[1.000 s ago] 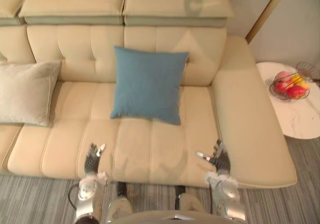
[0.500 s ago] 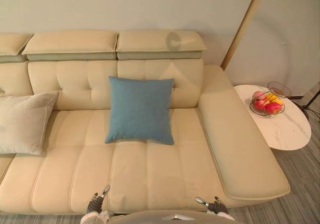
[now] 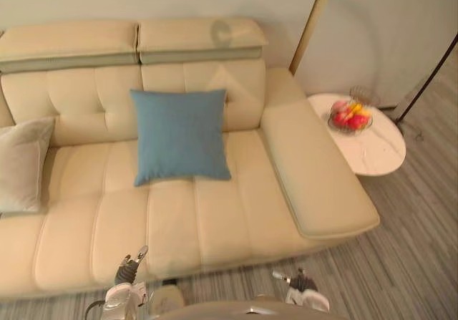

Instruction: Pick up cushions and gather them together orderly.

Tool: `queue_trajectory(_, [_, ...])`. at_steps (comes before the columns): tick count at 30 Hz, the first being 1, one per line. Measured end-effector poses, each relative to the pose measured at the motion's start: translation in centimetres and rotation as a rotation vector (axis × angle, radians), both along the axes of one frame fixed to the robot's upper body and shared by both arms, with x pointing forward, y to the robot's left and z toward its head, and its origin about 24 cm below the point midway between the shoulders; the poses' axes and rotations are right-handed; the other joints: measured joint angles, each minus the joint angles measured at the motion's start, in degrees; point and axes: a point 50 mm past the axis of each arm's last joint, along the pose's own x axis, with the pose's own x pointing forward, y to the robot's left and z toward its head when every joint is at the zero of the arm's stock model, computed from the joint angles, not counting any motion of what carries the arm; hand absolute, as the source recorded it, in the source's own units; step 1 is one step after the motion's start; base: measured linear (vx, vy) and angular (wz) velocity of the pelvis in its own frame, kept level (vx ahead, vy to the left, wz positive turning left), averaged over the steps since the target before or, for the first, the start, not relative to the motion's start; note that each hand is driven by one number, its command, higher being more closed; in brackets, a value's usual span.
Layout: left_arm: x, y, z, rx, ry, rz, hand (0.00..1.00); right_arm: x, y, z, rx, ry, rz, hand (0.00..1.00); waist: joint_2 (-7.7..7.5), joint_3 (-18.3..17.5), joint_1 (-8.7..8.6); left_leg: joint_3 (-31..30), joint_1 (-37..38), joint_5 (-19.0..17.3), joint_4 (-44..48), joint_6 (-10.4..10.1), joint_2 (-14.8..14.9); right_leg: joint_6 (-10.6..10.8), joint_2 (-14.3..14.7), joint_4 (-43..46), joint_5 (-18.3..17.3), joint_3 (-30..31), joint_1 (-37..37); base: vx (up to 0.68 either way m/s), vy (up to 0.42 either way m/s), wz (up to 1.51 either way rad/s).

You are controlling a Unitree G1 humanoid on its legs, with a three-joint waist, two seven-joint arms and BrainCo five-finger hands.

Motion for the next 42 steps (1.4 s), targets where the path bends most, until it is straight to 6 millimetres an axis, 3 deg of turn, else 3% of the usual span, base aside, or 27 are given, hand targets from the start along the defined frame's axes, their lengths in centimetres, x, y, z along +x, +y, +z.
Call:
queue_trajectory(1, [-0.2, -0.5, -0.1, -0.005, 0.008, 0.011, 0.00, 0.3, -0.6, 0.2, -0.023, -0.006, 0.006, 0.00, 1.49, -0.12, 0.38, 2.41, -1.11, 1.72, -1.13, 1.81, 0.69, -0.51, 1.72, -4.36, -2.25, -1.05, 0.84, -0.23, 0.065, -0.05])
queue_trajectory(3, [0.7, -0.6, 0.1, 0.000, -0.015, 0.015, 0.00, 1.9, -0.1, 0.7, -0.020, -0.042, 0.034, 0.00, 1.45, 1.63, 0.76, 1.60, -3.84, 3.22, -1.01, 1.13, 1.16, -1.17, 2.85, -9.25, -4.59, -1.84, 1.87, -0.28, -0.079, 0.14])
queue_trajectory(4, [1.5, -1.1, 0.3, -0.009, -0.031, -0.006, 0.00, 3.0, 0.1, 1.1, -0.020, -0.070, 0.043, 0.00, 3.10, 3.55, 0.57, 0.36, -5.20, 5.48, -1.19, 0.66, 2.68, -1.75, 4.86, -12.95, -4.26, -3.13, 3.03, -0.34, -0.119, 0.24])
queue_trajectory(6, [1.3, -1.9, 0.1, -0.023, -0.025, -0.019, 0.00, 2.8, 0.1, 1.0, -0.021, -0.064, 0.040, 0.00, 4.81, 4.39, 0.21, 0.13, -4.19, 9.63, -4.60, -0.33, 3.97, -2.98, 6.71, -13.95, -2.71, -4.58, 3.51, -0.37, -0.061, 0.28])
queue_trajectory(7, [1.4, -2.1, 0.1, -0.028, -0.030, -0.018, 0.00, 2.4, 0.0, 0.8, -0.023, -0.053, 0.034, 0.00, 4.59, 4.62, 0.13, 1.25, -2.75, 7.37, -6.42, -2.15, 4.11, -3.60, 6.65, -14.14, -2.35, -5.96, 3.53, -0.33, -0.003, 0.29])
queue_trajectory(10, [1.4, -1.8, 0.3, -0.020, -0.044, -0.009, 0.00, 1.2, -0.1, 0.4, -0.027, -0.020, 0.003, 0.00, 2.54, 4.01, -0.10, 3.01, -3.28, 1.84, 2.77, 0.21, 2.70, -3.92, 2.87, -13.91, -0.75, -7.17, 1.97, -0.18, 0.027, 0.02])
queue_trajectory(11, [1.2, -1.8, 0.2, -0.024, -0.039, -0.003, 0.00, 0.5, -0.5, 0.3, -0.032, -0.007, -0.018, 0.00, 2.37, 3.84, -0.38, 2.87, -3.41, -5.12, 13.28, 0.75, 2.48, -3.19, 1.14, -14.00, 0.59, -6.94, 0.61, -0.22, 0.154, -0.19])
queue_trajectory(12, [0.9, -2.0, 0.1, -0.031, -0.028, 0.000, 0.00, 0.2, -0.7, 0.2, -0.035, 0.002, -0.021, 0.00, 2.52, 3.76, -0.57, 1.94, -2.13, -10.49, 18.44, 0.27, 2.45, -2.30, 0.37, -14.37, 1.66, -6.10, -0.30, -0.19, 0.153, -0.19])
queue_trajectory(13, [0.7, -2.2, 0.0, -0.036, -0.022, 0.004, 0.00, -0.1, -0.8, 0.1, -0.034, 0.012, -0.028, 0.00, 2.71, 3.66, -0.70, 1.08, -0.73, -12.67, 19.15, -0.19, 2.39, -1.89, 0.20, -14.66, 2.14, -5.76, -0.42, -0.13, 0.231, -0.08])
queue_trajectory(14, [0.3, -2.6, -0.4, -0.052, 0.003, 0.010, 0.00, -1.1, -1.2, -0.2, -0.035, 0.044, -0.044, 0.00, 4.22, 2.91, -1.45, -1.51, 2.69, -15.62, 14.28, -1.44, 1.74, -0.71, 0.70, -15.89, 3.34, -5.50, -0.45, -0.09, 0.185, -0.03])
queue_trajectory(16, [0.0, -2.1, -0.4, -0.040, 0.011, 0.010, 0.00, -1.8, -0.2, -0.6, 0.003, 0.061, -0.070, 0.00, 1.79, 2.46, -1.81, -0.86, 4.83, -13.22, 7.46, 0.40, -0.76, -0.71, -0.16, -18.87, 5.54, -4.24, -0.25, -0.13, 0.191, -0.08])
queue_trajectory(17, [-0.5, -1.1, -0.4, -0.014, 0.026, 0.010, 0.00, -2.7, 0.6, -1.0, 0.030, 0.086, -0.072, 0.00, -0.25, 1.22, -1.83, 0.16, 7.15, -9.66, 1.07, 1.44, -2.99, -0.90, -1.53, -21.56, 7.39, -4.04, -0.16, -0.10, 0.144, -0.10])
queue_trajectory(19, [-0.6, -0.9, -0.4, -0.006, 0.037, -0.006, 0.00, -3.1, 0.7, -1.2, 0.035, 0.101, -0.074, 0.00, -0.95, 0.66, -2.44, 0.04, 8.66, -7.36, -3.23, 2.02, -4.51, -1.02, -2.38, -22.83, 8.65, -3.92, 0.36, -0.13, 0.128, 0.06])
queue_trajectory(25, [-1.7, -0.9, -0.9, -0.006, 0.093, -0.028, 0.00, -3.3, 0.1, -1.2, 0.020, 0.112, -0.079, 0.00, 0.65, -0.66, -2.84, 0.25, 14.53, -1.88, -12.42, 1.82, -5.22, -1.21, -1.58, -23.83, 8.95, -2.81, 1.70, -0.10, 0.012, -0.02])
queue_trajectory(30, [-2.4, -1.5, -1.3, -0.031, 0.131, -0.049, 0.00, -3.6, -0.9, -1.2, 0.001, 0.146, -0.084, 0.00, 2.05, -1.61, -3.25, 0.33, 15.66, -1.69, -12.75, 1.57, -4.48, -1.46, -0.70, -24.73, 9.56, -2.39, 2.85, -0.05, -0.034, -0.07])
queue_trajectory(32, [-2.4, -1.5, -1.4, -0.035, 0.133, -0.050, 0.00, -3.6, -1.0, -1.3, 0.002, 0.159, -0.083, 0.00, 2.01, -1.61, -3.22, 0.38, 16.21, -1.76, -12.76, 1.49, -4.34, -1.50, -0.51, -25.25, 9.79, -2.31, 3.61, -0.01, -0.009, -0.02])
queue_trajectory(33, [-3.6, 0.0, -1.5, -0.014, 0.181, -0.004, 0.00, -3.1, -0.9, -1.4, 0.015, 0.175, -0.080, 0.00, 0.61, -2.50, -3.11, 0.98, 17.47, -2.43, -12.46, 1.72, -4.52, -1.32, -0.29, -28.24, 10.65, -1.49, 5.67, 0.00, 0.000, 0.00])
queue_trajectory(42, [-3.6, 0.0, -1.5, -0.014, 0.182, -0.004, 0.00, -3.1, -0.9, -1.4, 0.015, 0.175, -0.080, 0.00, 0.67, -2.53, -3.11, 0.98, 17.47, -2.43, -12.46, 1.72, -4.53, -1.32, -0.29, -28.24, 10.65, -1.49, 5.67, 0.00, 0.000, 0.00])
